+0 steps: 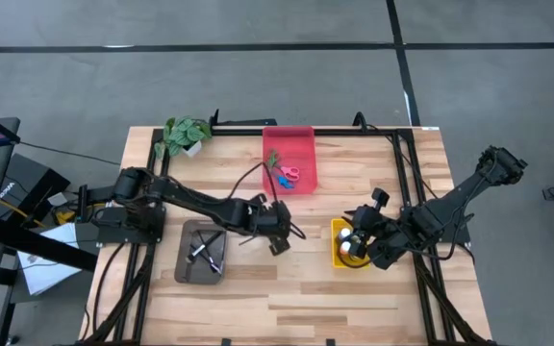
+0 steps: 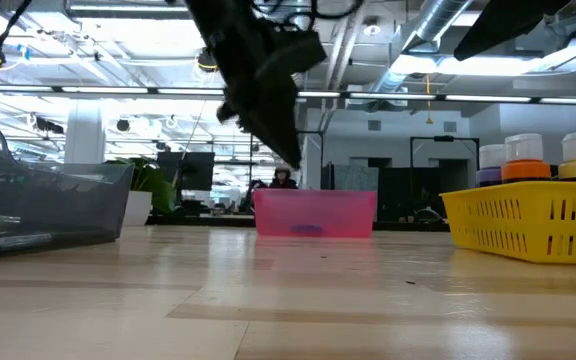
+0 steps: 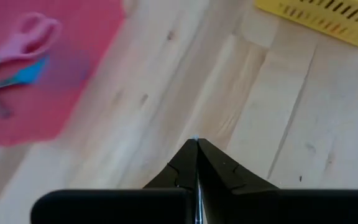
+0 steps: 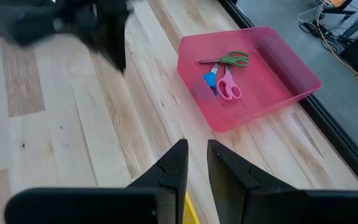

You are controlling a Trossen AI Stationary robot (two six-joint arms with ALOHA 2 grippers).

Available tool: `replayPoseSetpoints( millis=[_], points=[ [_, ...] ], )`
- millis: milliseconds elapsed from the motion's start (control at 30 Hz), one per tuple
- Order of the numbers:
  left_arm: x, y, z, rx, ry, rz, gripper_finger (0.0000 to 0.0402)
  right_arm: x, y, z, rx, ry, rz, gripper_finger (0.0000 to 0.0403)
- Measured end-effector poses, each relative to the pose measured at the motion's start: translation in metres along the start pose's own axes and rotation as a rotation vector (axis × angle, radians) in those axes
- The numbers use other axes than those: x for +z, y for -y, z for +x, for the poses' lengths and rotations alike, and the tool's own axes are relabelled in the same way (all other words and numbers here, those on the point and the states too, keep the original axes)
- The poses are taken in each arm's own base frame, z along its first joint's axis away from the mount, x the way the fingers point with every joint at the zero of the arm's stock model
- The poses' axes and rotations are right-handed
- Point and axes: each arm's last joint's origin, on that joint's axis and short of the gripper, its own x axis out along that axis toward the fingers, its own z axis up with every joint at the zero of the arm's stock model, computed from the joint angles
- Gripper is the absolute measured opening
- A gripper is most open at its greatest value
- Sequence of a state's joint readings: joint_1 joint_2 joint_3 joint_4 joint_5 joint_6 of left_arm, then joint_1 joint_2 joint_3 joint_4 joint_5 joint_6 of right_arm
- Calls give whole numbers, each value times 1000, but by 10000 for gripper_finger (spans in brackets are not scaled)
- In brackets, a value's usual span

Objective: Pick & Place Paint Supplies
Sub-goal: Put the black makeup brush into the black bin

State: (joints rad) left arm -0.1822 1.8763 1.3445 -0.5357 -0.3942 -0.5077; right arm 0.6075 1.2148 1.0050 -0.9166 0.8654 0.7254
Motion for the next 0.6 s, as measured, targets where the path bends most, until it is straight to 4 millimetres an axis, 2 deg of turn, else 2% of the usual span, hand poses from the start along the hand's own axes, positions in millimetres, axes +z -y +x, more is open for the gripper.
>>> replayPoseSetpoints(
  millis=[300, 600],
  points=[
    [4, -26, -58, 139, 50, -57, 0, 0, 0, 0, -1, -2, -3, 56],
    [-16, -38, -113, 222, 90, -126, 0, 0, 0, 0, -1, -2, -2, 56]
  ],
)
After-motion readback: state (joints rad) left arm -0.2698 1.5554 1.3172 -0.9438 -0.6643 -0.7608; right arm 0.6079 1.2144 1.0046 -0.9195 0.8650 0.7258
